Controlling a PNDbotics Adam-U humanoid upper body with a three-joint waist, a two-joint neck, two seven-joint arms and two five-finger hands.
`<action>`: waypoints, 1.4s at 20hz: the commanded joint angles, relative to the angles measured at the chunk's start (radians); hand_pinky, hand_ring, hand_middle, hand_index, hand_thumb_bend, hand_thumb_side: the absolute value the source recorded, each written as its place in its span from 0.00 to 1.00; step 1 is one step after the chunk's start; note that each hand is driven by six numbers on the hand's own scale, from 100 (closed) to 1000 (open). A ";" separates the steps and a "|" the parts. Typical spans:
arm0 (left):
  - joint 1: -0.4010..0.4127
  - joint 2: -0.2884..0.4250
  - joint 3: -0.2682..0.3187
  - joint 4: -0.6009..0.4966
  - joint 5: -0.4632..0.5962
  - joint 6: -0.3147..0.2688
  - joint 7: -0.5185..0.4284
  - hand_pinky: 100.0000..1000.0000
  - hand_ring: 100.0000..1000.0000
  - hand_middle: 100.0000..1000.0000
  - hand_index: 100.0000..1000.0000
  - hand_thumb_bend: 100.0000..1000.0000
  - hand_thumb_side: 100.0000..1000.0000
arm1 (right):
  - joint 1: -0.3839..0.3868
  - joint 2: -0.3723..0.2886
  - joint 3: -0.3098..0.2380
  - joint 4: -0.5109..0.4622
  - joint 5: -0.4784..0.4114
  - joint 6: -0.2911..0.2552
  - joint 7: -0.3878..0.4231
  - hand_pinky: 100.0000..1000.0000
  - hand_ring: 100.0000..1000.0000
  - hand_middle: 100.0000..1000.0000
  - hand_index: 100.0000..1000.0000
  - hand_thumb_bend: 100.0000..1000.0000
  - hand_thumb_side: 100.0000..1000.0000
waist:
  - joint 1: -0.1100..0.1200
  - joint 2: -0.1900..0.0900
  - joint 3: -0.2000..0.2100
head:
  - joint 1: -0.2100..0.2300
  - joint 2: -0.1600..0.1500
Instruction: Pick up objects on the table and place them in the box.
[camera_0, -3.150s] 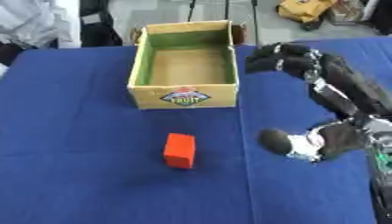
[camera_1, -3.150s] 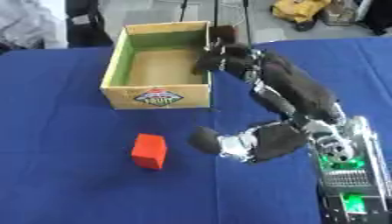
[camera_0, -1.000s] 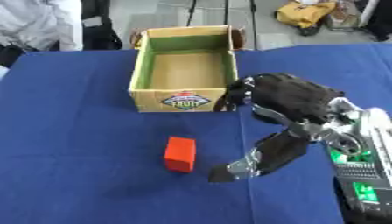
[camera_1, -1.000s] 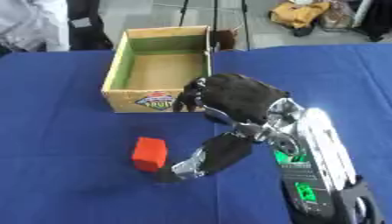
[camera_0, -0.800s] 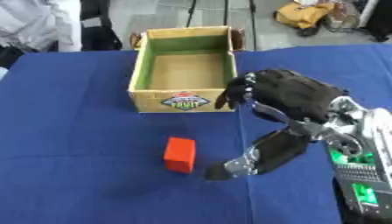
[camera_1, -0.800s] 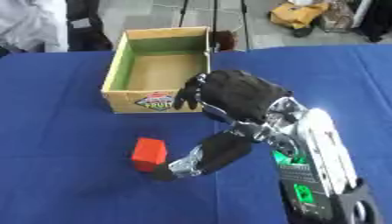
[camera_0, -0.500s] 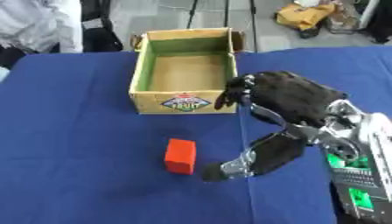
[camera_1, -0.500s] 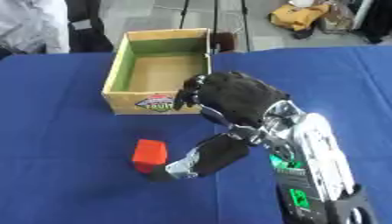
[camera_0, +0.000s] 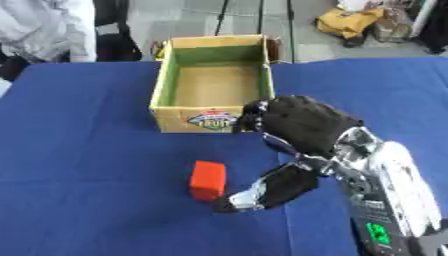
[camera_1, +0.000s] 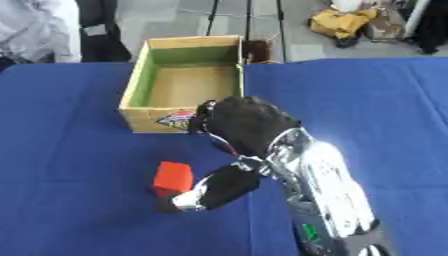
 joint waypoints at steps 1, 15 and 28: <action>-0.009 0.014 -0.005 -0.020 0.005 0.000 -0.005 0.40 0.53 0.63 0.93 0.50 0.98 | -0.027 0.021 0.034 0.050 0.049 0.011 -0.026 0.18 0.44 0.58 0.75 0.72 1.00 | 0.001 -0.016 0.005 | -0.003 -0.012; -0.009 0.011 -0.007 -0.020 0.006 -0.001 -0.010 0.40 0.53 0.63 0.93 0.51 0.98 | -0.041 0.082 0.090 0.238 0.245 0.060 -0.227 0.16 0.42 0.57 0.74 0.68 1.00 | 0.001 -0.013 0.014 | -0.006 -0.017; -0.006 0.008 -0.007 -0.020 0.005 -0.002 -0.011 0.40 0.53 0.63 0.93 0.51 0.98 | -0.044 0.077 0.072 0.329 0.294 0.065 -0.415 0.17 0.42 0.57 0.75 0.66 1.00 | 0.005 -0.013 0.012 | -0.001 -0.015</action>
